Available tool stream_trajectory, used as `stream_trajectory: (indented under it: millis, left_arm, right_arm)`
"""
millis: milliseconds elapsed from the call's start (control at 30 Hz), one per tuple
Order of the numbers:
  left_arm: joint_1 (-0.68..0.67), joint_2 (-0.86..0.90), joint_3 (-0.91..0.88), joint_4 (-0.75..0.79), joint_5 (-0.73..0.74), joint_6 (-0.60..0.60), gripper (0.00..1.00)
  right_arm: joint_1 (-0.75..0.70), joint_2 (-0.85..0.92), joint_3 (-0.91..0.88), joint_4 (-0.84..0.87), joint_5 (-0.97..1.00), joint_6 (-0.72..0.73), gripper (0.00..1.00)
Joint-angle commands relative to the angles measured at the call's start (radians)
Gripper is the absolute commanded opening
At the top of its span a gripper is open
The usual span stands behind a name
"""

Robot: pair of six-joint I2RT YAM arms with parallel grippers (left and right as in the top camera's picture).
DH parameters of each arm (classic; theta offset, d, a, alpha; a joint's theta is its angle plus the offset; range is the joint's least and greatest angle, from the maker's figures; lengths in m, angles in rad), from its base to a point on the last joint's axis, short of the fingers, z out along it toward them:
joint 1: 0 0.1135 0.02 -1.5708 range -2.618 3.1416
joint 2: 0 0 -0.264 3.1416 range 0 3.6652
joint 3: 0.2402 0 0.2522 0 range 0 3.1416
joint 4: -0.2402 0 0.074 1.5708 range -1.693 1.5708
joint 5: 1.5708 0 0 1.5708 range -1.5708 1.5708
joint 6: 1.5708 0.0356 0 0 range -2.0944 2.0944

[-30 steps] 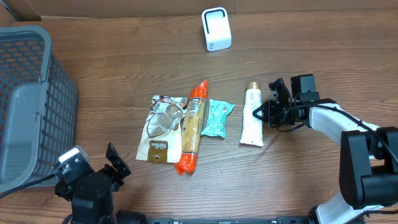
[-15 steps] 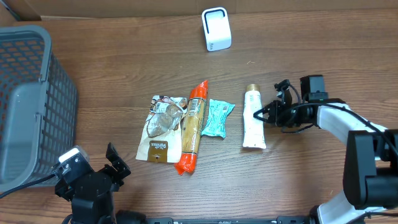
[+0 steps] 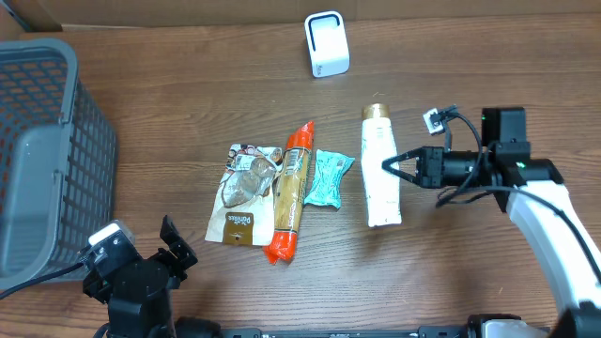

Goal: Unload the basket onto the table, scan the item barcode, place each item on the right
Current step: 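Lift the white tube and lay it at the table's right edge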

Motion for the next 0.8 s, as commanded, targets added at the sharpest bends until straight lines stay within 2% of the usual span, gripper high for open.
stream_trajectory:
  millis: [0, 200, 500, 633, 767]
  left_arm:
    - [-0.004, -0.003, -0.004, 0.0, -0.024, -0.014, 1.0]
    - [-0.004, -0.003, -0.004, 0.0, -0.024, -0.014, 1.0]
    - [-0.004, -0.003, -0.004, 0.0, -0.024, -0.014, 1.0]
    - [-0.004, -0.003, -0.004, 0.0, -0.024, -0.014, 0.99]
    - [-0.004, -0.003, -0.004, 0.0, -0.024, -0.014, 1.0]
  right_arm:
    - [-0.002, -0.087, 0.039, -0.013, -0.05, 0.064, 0.03]
    - [0.015, -0.111, 0.039, -0.043, 0.037, 0.141, 0.03]
    - [0.157, -0.108, 0.093, -0.058, 0.289, 0.219, 0.03]
    - [0.246, -0.056, 0.276, -0.201, 0.526, 0.181, 0.03]
    - [0.339, 0.077, 0.524, -0.327, 0.793, 0.126, 0.03]
